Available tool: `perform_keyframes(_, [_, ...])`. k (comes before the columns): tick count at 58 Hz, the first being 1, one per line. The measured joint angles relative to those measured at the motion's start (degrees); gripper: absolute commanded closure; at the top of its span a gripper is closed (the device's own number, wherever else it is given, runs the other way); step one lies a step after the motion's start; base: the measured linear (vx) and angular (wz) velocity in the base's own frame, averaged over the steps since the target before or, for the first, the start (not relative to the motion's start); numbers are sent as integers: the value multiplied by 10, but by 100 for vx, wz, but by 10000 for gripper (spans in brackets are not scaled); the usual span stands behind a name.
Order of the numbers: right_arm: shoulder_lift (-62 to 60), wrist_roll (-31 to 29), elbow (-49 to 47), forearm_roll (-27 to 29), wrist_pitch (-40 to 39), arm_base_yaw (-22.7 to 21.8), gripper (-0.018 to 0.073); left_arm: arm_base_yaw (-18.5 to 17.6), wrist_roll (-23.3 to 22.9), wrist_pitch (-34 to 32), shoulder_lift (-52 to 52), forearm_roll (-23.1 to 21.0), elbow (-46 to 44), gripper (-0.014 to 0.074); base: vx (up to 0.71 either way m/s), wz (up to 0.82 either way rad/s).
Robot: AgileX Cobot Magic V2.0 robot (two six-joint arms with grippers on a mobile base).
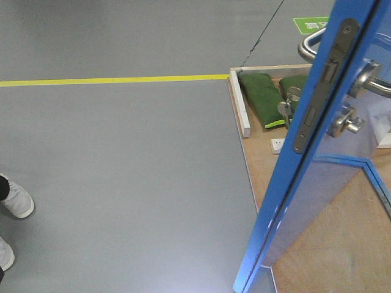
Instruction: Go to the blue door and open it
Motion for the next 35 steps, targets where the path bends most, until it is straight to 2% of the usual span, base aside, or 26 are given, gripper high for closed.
perform_keyframes(19, [25,0,0,-7,-24,43,547,0,0,0,0,0,0,524,0,0])
perform_keyframes(35, [31,0,1,-10,-31,50,547,0,0,0,0,0,0,524,0,0])
